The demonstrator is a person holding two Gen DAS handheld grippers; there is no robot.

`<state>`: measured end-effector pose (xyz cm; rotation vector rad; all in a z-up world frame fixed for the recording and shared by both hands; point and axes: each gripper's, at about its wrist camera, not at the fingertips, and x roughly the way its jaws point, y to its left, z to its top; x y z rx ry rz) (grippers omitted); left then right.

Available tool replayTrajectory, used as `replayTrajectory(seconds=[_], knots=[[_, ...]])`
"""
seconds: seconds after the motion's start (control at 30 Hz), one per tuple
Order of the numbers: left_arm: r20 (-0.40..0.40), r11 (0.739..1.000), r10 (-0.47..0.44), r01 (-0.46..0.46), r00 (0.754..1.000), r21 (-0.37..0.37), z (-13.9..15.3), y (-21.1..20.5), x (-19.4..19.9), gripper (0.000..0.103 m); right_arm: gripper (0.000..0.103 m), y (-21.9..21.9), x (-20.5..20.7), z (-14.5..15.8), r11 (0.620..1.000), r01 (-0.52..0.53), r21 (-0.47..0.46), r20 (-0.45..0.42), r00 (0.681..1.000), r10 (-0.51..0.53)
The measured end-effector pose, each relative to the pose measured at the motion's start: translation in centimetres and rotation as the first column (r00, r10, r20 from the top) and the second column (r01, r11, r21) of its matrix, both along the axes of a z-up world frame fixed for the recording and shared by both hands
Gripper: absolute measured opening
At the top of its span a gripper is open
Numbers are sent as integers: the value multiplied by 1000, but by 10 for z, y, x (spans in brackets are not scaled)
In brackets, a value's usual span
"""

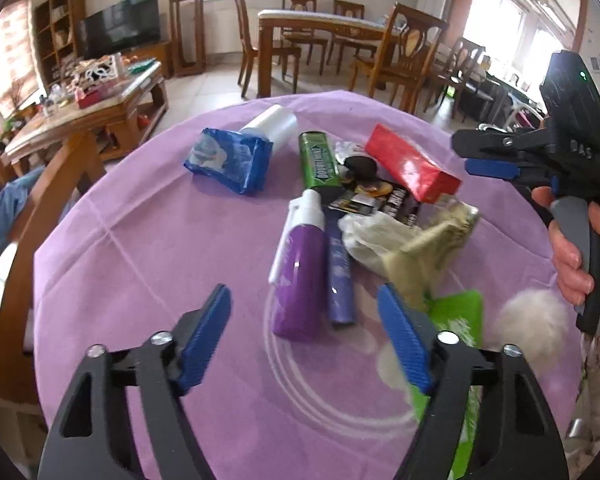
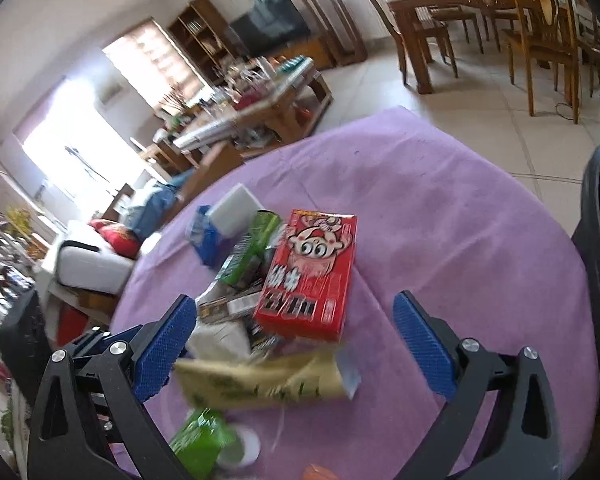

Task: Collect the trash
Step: 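Grasp the red milk box with the right tool while the left tool grasps the purple spray bottle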

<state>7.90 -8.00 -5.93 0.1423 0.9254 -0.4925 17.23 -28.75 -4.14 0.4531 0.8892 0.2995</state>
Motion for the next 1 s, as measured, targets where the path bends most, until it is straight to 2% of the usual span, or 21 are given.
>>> replayTrajectory(seconds=[0.1, 0.2, 0.3, 0.43, 0.47, 0.5, 0.53, 0.73, 0.8, 0.87, 1.0], knots=[[-50, 996, 24, -28, 998, -82, -6, 11, 21, 65, 83, 3, 8, -10, 1000, 9, -16, -36, 999, -10], [-83, 995, 36, -43, 996, -87, -17, 13, 38, 55, 70, 3, 12, -18, 1000, 8, -24, -58, 998, -9], [-47, 999, 17, -19, 999, -39, -21, 6, 40, 53, 65, 7, 16, -24, 999, -1, -37, -75, 997, -2], [-24, 1000, 20, -20, 1000, 2, -22, -5, 43, 53, 50, 11, 21, -29, 998, -5, -59, -77, 997, 0], [-4, 999, 19, -19, 1000, 28, -23, -9, 42, 46, 50, 12, 21, -30, 997, -6, -73, -75, 997, 0], [21, 998, 28, -29, 999, 61, -24, -12, 40, 32, 50, 13, 21, -29, 997, -8, -75, -70, 998, 3], [35, 996, 36, -39, 999, 78, -23, -14, 40, 32, 50, 13, 20, -29, 997, -13, -70, -67, 998, 9], [-6, 997, 59, -59, 998, -43, -22, 2, 36, 32, 49, 4, 4, -15, 999, -6, -34, 13, 1000, 6], [-19, 993, 51, -53, 999, -103, -21, 8, 28, 32, 50, 0, -4, -8, 1000, -6, -12, 43, 999, 6], [3, 990, 53, -52, 999, -127, -16, 12, 21, 32, 50, -4, -14, 2, 1000, -5, 11, 78, 997, 4], [68, 978, 39, -24, 997, -208, 12, 14, -5, 32, 50, -17, -41, 18, 999, 4, 48, 147, 989, -11]])
